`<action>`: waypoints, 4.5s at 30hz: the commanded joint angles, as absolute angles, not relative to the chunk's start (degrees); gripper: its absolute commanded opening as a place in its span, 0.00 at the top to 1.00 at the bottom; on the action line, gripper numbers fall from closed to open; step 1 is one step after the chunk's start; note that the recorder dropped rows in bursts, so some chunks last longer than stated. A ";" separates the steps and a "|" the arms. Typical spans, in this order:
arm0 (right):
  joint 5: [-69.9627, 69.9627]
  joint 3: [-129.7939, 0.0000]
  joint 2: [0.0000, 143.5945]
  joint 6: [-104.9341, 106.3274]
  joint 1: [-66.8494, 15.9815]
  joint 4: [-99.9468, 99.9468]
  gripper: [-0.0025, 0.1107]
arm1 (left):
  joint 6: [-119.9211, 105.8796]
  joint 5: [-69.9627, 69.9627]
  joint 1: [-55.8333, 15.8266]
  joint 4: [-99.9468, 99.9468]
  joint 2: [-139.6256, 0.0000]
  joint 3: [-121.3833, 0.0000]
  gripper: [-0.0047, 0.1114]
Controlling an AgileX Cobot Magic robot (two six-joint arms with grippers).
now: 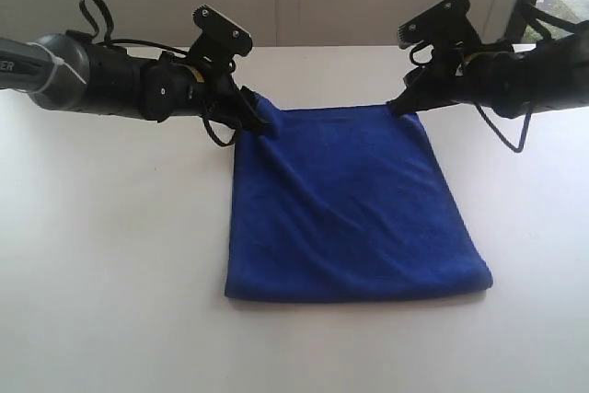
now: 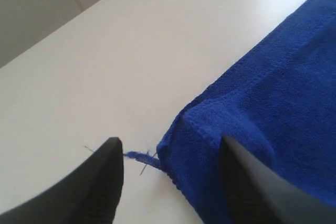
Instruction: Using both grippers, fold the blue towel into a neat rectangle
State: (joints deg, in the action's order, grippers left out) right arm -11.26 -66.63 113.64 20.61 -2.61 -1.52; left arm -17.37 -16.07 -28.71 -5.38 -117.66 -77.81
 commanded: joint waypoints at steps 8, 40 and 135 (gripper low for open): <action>-2.43 -66.80 105.67 20.08 -2.30 -0.63 0.59 | -22.97 -11.35 -26.49 -5.92 -113.06 -78.14 0.45; 21.58 -70.75 107.35 8.27 -2.30 4.48 0.63 | -14.39 5.93 -22.44 -5.92 -118.67 -78.14 0.45; 43.80 -79.53 112.77 16.51 -4.48 12.18 0.98 | -35.42 31.00 -23.25 -44.45 -105.09 -67.48 0.96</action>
State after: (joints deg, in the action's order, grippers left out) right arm 46.73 -81.07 113.63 16.85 -4.68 12.72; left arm -32.34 32.42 -22.67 -40.46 -102.93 -68.03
